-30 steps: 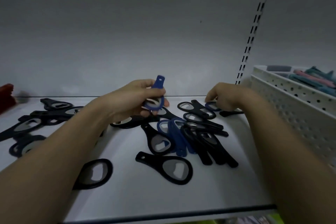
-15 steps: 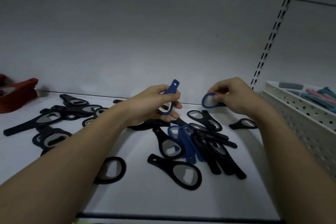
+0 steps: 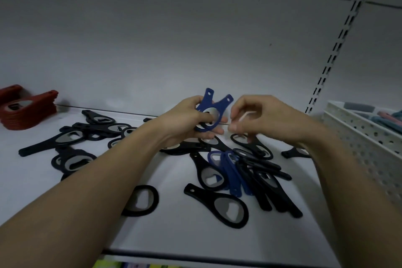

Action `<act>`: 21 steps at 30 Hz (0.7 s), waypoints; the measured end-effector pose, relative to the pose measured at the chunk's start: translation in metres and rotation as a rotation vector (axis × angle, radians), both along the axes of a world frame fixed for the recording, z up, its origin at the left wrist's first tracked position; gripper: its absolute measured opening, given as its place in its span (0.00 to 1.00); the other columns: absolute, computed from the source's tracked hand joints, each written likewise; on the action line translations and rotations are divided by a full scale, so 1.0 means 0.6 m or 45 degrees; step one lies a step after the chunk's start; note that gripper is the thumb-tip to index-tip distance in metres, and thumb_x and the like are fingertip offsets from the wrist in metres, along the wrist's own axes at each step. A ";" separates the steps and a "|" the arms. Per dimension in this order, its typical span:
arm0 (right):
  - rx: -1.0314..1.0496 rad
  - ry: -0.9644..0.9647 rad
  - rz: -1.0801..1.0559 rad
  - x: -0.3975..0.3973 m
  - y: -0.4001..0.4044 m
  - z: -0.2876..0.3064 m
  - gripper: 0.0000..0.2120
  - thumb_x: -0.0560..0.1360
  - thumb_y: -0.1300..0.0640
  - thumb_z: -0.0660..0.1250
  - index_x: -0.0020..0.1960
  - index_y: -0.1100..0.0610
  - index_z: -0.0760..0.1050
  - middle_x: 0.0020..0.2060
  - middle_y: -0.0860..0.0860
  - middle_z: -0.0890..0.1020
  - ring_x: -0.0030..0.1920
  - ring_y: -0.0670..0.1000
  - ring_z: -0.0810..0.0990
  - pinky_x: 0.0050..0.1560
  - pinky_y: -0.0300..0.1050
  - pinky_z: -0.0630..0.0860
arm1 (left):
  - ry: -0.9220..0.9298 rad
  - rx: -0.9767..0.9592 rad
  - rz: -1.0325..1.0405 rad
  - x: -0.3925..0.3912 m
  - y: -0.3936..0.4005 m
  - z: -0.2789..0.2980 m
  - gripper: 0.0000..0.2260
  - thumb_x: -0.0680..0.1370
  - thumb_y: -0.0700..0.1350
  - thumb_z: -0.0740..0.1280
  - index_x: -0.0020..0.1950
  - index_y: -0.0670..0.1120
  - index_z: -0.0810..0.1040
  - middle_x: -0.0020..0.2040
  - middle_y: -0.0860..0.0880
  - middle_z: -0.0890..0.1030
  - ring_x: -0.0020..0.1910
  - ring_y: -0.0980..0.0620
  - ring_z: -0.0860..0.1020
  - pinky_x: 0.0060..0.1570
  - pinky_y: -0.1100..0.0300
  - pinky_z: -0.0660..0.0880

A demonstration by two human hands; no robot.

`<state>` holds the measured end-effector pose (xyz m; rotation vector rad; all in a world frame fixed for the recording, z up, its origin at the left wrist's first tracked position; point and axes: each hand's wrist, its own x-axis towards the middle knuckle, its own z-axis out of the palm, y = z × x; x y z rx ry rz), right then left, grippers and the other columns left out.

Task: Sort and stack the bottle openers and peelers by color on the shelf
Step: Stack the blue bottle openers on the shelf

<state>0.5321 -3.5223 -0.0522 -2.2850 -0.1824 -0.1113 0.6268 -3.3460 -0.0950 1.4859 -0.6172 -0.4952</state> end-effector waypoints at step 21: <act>-0.552 0.305 0.141 0.016 -0.001 -0.027 0.09 0.73 0.57 0.74 0.51 0.45 0.81 0.29 0.44 0.79 0.35 0.46 0.76 0.41 0.42 0.73 | 0.077 0.003 0.096 0.004 -0.004 -0.001 0.12 0.82 0.45 0.63 0.65 0.45 0.75 0.53 0.46 0.82 0.43 0.50 0.84 0.34 0.60 0.79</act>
